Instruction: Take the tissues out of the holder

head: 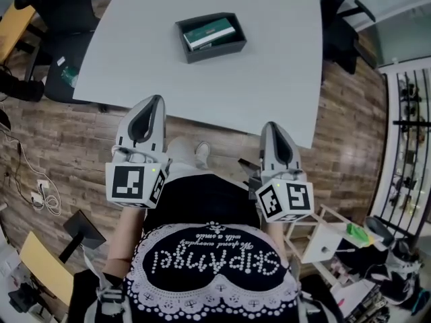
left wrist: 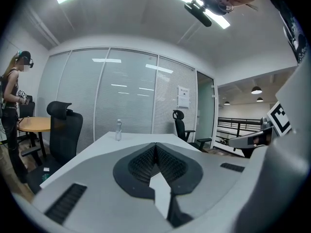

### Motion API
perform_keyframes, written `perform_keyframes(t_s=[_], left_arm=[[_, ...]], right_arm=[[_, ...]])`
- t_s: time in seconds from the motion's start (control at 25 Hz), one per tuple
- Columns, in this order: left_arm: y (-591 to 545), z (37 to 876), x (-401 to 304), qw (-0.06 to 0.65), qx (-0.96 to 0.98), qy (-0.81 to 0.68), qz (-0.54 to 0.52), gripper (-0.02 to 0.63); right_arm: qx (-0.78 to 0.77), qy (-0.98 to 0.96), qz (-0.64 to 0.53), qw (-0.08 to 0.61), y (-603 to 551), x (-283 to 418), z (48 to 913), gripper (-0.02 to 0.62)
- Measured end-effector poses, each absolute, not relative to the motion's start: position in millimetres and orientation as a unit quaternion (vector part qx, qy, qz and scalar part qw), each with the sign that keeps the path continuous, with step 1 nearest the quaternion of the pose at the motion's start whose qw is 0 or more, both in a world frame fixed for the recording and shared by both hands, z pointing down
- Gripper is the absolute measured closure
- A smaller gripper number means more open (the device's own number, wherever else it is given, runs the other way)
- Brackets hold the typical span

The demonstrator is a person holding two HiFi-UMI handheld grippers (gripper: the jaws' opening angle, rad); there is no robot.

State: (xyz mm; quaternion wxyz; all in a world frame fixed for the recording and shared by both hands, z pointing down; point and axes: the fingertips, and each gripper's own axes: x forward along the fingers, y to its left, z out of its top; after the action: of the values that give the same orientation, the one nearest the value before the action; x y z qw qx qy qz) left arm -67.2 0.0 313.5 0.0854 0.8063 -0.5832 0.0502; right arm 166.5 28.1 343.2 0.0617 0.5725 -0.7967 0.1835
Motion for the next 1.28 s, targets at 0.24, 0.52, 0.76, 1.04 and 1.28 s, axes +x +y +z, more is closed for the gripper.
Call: perform_keyframes(t_s=[0.24,0.52,0.76,1.04,1.28], left_arm=[[-5.8,318.2,-70.3,0.09,0.802,-0.588,0.056,0.583],[-25.7,324.4,-74.2,0.099,0.807,-0.579,0.054,0.583],[-68.6,322.2,-83.6,0.103,0.815,-0.568,0.053,0.583],[-120.2,314.9,-96.9,0.101,0.829,-0.548,0.054,0.583],[-152.4,323.0,-102.8,0.111,0.84,-0.528,0.06,0.583]], right_arm=[[0.565,-0.8,0.189,0.063,19.6,162.3,346.6,0.561],[0.57,-0.796,0.193,0.069,3.7,154.8,350.4,0.561],[0.58,-0.788,0.195,0.068,-32.8,143.1,345.7,0.56],[0.592,-0.78,0.191,0.063,-79.2,124.2,336.6,0.561],[0.606,-0.766,0.201,0.072,-102.8,115.9,345.2,0.56]])
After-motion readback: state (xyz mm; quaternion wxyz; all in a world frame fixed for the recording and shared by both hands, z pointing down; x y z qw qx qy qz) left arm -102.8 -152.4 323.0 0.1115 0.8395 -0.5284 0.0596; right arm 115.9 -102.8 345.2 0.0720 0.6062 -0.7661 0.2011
